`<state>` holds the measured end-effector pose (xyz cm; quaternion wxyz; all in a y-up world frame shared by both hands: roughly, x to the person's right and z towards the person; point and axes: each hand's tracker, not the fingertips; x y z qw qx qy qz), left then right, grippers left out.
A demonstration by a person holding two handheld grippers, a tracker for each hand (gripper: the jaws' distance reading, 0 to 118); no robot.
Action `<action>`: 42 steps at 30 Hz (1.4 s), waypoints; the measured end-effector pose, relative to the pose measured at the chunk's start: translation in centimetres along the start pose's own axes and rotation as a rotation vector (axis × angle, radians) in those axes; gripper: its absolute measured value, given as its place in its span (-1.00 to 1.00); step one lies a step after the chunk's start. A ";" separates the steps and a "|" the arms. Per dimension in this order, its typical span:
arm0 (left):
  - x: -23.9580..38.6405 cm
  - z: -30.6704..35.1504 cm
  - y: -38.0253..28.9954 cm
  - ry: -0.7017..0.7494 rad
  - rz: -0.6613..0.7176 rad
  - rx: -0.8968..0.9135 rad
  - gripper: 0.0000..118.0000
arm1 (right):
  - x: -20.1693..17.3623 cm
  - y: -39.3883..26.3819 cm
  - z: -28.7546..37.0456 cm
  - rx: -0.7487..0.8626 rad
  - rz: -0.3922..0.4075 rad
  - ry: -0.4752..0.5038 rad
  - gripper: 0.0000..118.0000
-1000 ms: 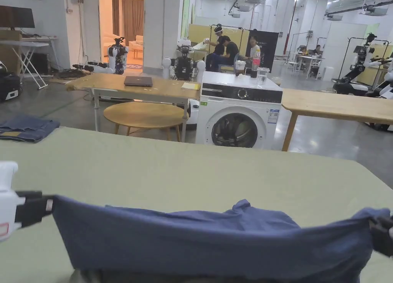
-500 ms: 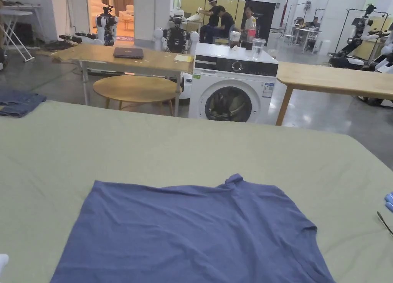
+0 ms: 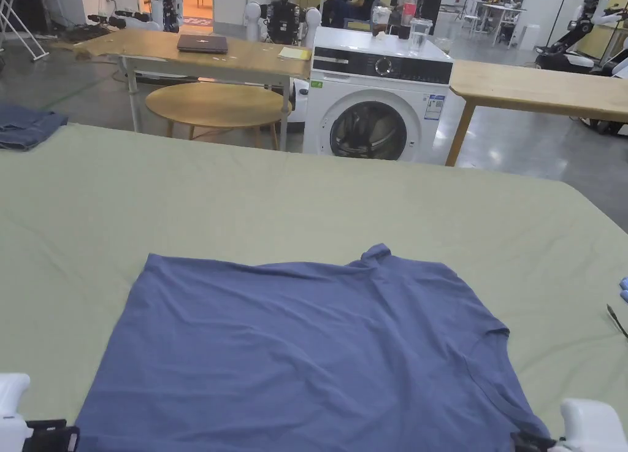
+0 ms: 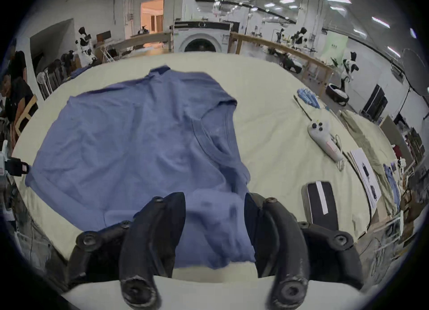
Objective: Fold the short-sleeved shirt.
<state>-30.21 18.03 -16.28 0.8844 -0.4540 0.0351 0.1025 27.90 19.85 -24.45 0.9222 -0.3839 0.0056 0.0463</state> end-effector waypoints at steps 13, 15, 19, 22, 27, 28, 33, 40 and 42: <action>7.3 2.8 2.2 -0.008 -0.158 0.568 -0.47 | -7.0 1.9 3.9 0.508 -0.040 0.037 -0.88; 8.5 3.0 2.3 0.018 -0.170 0.603 -1.00 | -8.0 2.0 4.4 0.546 -0.052 0.059 -1.00; 10.4 3.8 2.1 0.011 -0.152 0.639 -1.00 | -9.4 2.2 5.0 0.569 -0.052 0.065 -1.00; 10.7 4.1 2.2 0.014 -0.133 0.619 -1.00 | -9.7 2.3 4.9 0.564 -0.058 0.064 -1.00; 8.7 4.3 1.8 0.009 -0.107 0.410 -1.00 | -9.4 1.9 4.2 0.512 -0.050 0.066 -1.00; 7.9 4.4 1.5 0.008 -0.100 0.361 -1.00 | -9.3 1.8 4.0 0.499 -0.048 0.071 -1.00; 4.4 3.7 0.2 -0.018 -0.052 0.107 -1.00 | -8.8 1.2 3.0 0.434 -0.041 0.069 -1.00; 1.9 0.7 -1.4 0.065 0.038 -0.092 0.01 | -8.9 0.4 2.1 0.358 -0.019 0.074 -1.00; 1.8 -0.9 -1.6 0.101 0.057 -0.137 0.08 | -8.7 0.1 2.0 0.349 -0.011 0.074 -1.00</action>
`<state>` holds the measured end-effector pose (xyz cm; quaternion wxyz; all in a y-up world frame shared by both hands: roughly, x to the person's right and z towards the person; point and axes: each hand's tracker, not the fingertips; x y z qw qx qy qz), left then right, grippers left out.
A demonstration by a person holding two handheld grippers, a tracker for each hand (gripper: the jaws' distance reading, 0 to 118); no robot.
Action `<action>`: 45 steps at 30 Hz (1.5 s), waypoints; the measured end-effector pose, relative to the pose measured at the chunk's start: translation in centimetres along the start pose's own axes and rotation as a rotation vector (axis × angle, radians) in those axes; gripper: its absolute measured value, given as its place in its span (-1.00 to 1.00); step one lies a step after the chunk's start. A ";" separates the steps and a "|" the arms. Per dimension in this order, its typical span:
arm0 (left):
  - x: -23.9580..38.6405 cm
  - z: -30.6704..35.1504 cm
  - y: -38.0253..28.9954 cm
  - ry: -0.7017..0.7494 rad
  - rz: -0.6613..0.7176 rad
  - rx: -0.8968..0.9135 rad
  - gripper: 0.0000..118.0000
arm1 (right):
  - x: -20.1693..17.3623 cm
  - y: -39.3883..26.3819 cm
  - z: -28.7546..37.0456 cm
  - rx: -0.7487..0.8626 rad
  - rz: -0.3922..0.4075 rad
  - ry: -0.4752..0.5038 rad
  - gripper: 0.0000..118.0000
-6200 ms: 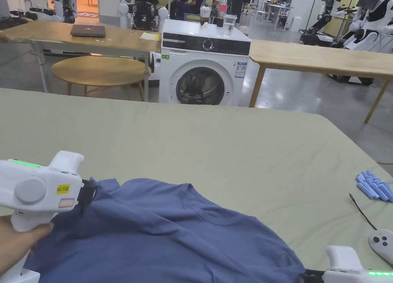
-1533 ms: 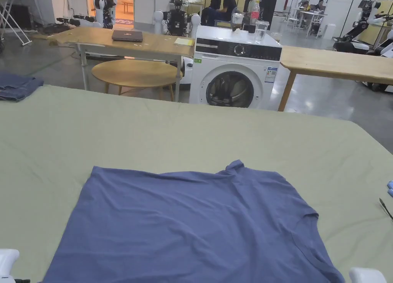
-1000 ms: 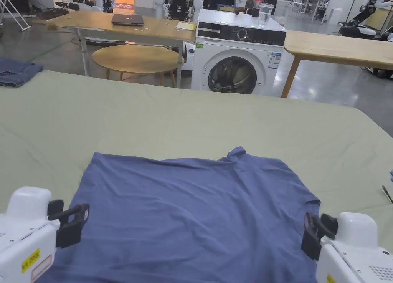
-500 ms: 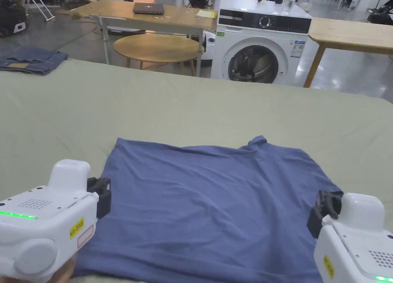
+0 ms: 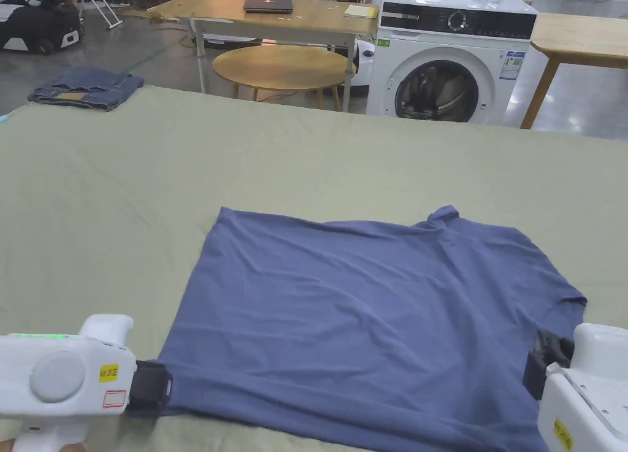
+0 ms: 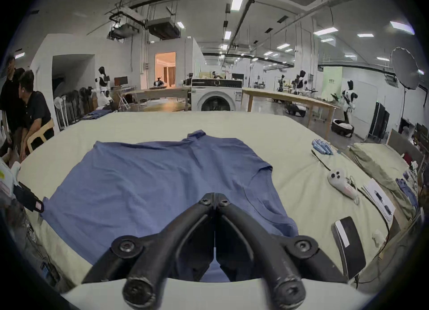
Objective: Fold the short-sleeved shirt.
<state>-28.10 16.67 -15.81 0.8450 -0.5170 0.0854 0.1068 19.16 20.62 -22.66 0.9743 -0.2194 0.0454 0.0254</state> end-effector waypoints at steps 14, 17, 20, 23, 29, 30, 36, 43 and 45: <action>2.1 -0.6 -1.0 -0.014 -0.138 0.001 -0.98 | 7.3 0.1 1.4 -0.238 -0.037 -0.033 -0.16; 1.9 -0.5 -0.9 -0.028 -0.141 0.002 -0.98 | 9.9 -0.4 1.3 -0.340 -0.036 -0.024 -0.08; 1.9 -0.5 -1.0 -0.033 -0.141 0.005 -0.98 | 11.2 -1.6 1.5 -0.410 -0.016 -0.043 -0.08; 1.8 -0.5 -1.1 -0.036 -0.133 0.009 -0.98 | 11.9 -3.3 0.9 -0.482 -0.043 -0.026 -0.08; 1.5 -0.5 -1.2 -0.047 -0.123 0.016 -0.98 | 11.4 -6.7 -1.7 -0.562 -0.065 0.029 -0.24; 1.3 -0.5 -1.3 -0.053 -0.116 0.017 -0.98 | 11.2 -6.5 -1.4 -0.527 -0.049 0.029 -0.38; 1.1 0.2 -1.3 -0.065 -0.106 0.037 -0.98 | 11.0 -5.4 -0.7 -0.509 -0.036 0.064 -0.87; 0.4 3.3 0.4 -0.132 -0.052 0.150 -0.99 | 11.6 -0.7 1.4 -0.404 -0.070 0.080 -0.87; 0.5 4.0 1.7 -0.144 -0.061 0.181 -0.99 | 11.1 0.9 1.5 -0.372 -0.074 0.083 -0.87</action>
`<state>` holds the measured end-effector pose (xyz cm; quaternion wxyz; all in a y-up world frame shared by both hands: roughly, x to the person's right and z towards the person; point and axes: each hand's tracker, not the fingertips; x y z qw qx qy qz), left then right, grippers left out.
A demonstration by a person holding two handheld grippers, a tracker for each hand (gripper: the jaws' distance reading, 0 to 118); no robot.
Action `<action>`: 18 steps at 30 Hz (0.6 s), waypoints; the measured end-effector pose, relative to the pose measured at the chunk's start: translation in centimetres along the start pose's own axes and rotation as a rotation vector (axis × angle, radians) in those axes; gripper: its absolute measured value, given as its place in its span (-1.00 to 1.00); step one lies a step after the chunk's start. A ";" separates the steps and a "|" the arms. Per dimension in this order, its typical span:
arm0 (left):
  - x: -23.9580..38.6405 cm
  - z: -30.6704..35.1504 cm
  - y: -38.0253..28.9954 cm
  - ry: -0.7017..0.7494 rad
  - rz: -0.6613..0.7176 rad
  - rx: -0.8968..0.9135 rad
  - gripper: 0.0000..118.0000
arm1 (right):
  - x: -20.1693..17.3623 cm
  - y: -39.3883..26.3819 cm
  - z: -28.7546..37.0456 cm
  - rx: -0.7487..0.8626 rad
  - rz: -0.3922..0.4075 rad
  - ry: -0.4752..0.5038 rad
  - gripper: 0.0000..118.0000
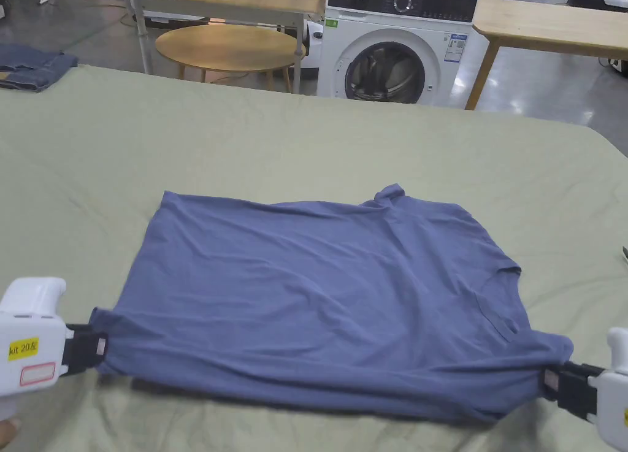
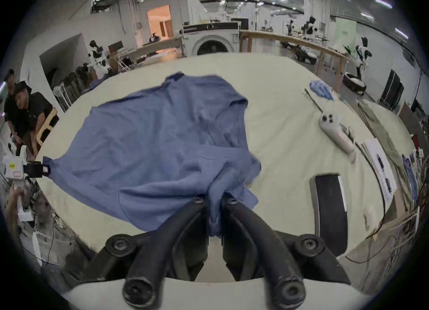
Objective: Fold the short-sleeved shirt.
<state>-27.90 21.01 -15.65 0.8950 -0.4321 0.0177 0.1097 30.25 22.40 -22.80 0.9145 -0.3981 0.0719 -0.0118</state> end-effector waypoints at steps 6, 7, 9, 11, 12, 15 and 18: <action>-0.1 -0.8 5.4 -0.016 -0.003 0.069 -0.99 | -0.6 5.3 -1.5 0.063 0.004 -0.025 -0.87; -0.2 -1.3 6.3 -0.019 0.002 0.081 -0.99 | -0.7 6.3 -2.1 0.068 0.003 -0.025 -0.87; -0.5 -2.4 8.1 -0.026 0.009 0.087 -0.99 | -0.8 8.1 -3.6 0.078 -0.001 -0.033 -0.87; -0.7 -3.9 9.7 -0.026 0.016 0.095 -0.99 | -0.7 9.8 -5.6 0.079 -0.006 -0.038 -0.87; -0.8 -4.6 10.4 -0.028 0.017 0.096 -0.99 | -0.7 10.4 -6.4 0.081 -0.011 -0.038 -0.87; -1.1 -7.0 12.1 -0.023 0.034 0.073 -0.99 | -1.1 12.2 -9.2 0.066 -0.003 -0.044 -0.87; -0.9 -9.3 13.2 -0.004 0.020 0.033 -0.99 | -1.6 13.2 -11.5 0.042 0.010 -0.045 -0.87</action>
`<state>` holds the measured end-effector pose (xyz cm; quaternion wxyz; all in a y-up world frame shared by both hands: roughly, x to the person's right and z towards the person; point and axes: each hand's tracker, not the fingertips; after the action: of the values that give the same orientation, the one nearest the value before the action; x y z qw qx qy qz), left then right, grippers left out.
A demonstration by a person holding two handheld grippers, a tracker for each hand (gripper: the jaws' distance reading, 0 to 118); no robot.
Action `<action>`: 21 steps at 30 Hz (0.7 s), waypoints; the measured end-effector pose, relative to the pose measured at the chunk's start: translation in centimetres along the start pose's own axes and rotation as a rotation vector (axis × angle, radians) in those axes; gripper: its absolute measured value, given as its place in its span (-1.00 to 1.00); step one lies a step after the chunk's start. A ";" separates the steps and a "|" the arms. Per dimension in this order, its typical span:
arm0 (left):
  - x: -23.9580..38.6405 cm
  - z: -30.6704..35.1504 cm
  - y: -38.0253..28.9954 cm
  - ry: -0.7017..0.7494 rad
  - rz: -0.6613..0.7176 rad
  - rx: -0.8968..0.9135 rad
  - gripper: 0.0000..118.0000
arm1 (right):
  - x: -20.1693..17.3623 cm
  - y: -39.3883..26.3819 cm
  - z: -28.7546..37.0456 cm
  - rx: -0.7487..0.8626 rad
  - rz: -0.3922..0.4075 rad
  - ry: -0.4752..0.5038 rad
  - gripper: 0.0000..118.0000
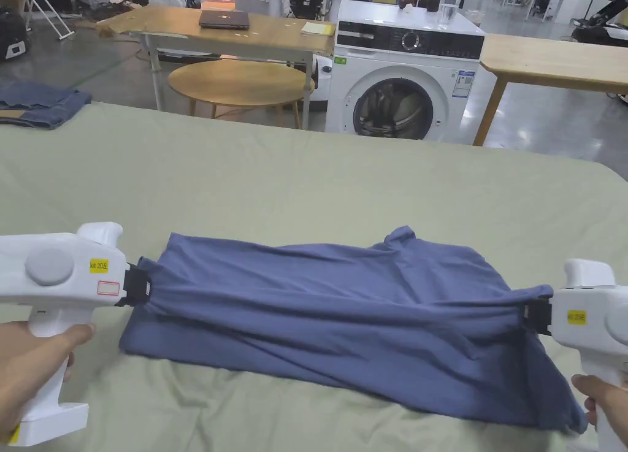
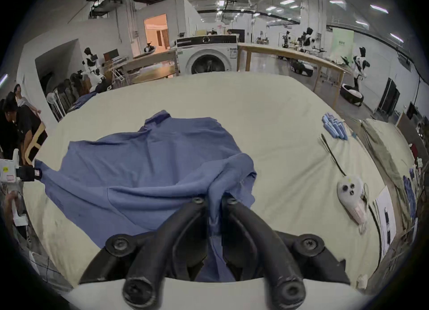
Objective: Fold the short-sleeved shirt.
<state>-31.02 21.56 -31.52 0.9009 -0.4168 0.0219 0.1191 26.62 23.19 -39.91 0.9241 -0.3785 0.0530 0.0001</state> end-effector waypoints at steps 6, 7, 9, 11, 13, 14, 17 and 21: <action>0.1 -3.1 0.8 0.019 -0.011 -0.052 -0.99 | -0.6 0.5 -3.3 -0.019 0.017 -0.029 -0.87; 0.1 -3.5 0.8 0.020 -0.007 -0.059 -0.99 | -0.7 0.6 -3.7 -0.024 0.018 -0.034 -0.87; 0.2 -3.9 0.8 0.027 -0.001 -0.070 -0.99 | -0.8 0.8 -4.4 -0.028 0.020 -0.035 -0.87; 0.3 -4.3 0.7 0.032 0.003 -0.073 -0.99 | -1.1 1.0 -4.9 -0.030 0.027 -0.039 -0.86; 0.4 -4.5 0.7 0.033 0.004 -0.075 -0.99 | -1.0 1.2 -5.4 -0.040 0.030 -0.043 -0.85; 0.4 -4.5 0.6 0.037 0.006 -0.076 -0.99 | -1.1 1.2 -5.6 -0.042 0.029 -0.042 -0.84; 0.7 -4.3 0.5 0.043 0.011 -0.083 -0.64 | -1.4 1.0 -5.4 -0.058 0.030 -0.050 -0.47; 1.1 -2.6 0.1 0.032 0.008 -0.048 -0.21 | -1.8 0.7 -3.3 0.030 0.006 -0.067 -0.05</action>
<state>-29.77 19.86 -33.46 0.8896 -0.4403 0.0349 0.1168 24.49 21.44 -42.52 0.9310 -0.3641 0.0231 0.0147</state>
